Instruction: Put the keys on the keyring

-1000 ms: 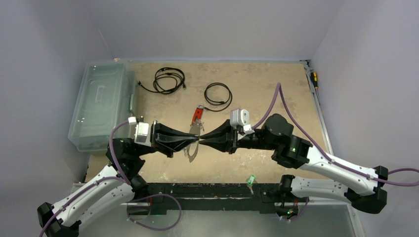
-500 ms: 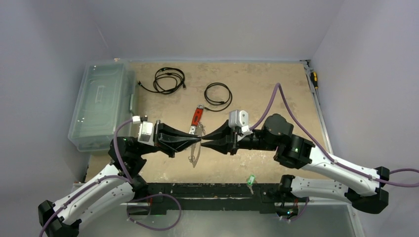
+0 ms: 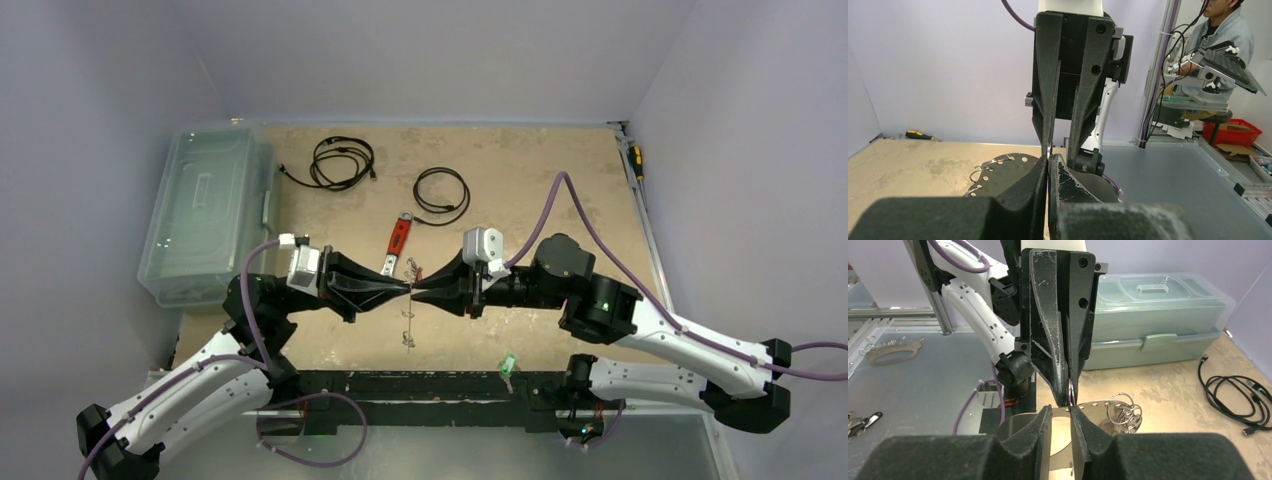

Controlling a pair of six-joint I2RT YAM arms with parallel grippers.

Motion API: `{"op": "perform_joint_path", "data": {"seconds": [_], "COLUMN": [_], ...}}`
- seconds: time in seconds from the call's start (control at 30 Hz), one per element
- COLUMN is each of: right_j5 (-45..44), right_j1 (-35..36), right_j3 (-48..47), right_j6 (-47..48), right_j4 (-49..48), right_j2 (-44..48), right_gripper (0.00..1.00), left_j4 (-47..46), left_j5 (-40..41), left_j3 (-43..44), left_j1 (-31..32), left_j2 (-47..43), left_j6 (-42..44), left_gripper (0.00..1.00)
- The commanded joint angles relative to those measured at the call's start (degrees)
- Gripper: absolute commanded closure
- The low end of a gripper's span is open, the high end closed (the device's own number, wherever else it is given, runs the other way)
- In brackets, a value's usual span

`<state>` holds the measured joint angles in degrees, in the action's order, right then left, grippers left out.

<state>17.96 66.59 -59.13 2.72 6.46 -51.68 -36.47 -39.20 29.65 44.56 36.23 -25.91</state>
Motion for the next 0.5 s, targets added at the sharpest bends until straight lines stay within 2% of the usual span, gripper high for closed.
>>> {"op": "perform_joint_path", "data": {"seconds": [0.0,0.27,0.47], "right_j5": [-1.4,-1.3,-0.8], "right_j1": [0.6,0.6,0.6], "right_j3": [-3.0,-2.9,-3.1], "right_j6": [1.0,1.2,1.8], "right_j4": [-3.9,-3.6,-4.2], "right_j2": [0.9,1.2,-0.3], "right_gripper": [0.8,0.88,1.0], "left_j4": [1.8,1.7,0.9], "left_j5": [-2.0,-2.5,-2.8], "left_j3": [2.0,1.9,1.9], "left_j1": [0.5,0.7,0.7], "left_j2": [0.8,1.2,1.8], "left_j6": [0.3,-0.1,-0.6], "left_gripper": [1.0,1.0,1.0]}}
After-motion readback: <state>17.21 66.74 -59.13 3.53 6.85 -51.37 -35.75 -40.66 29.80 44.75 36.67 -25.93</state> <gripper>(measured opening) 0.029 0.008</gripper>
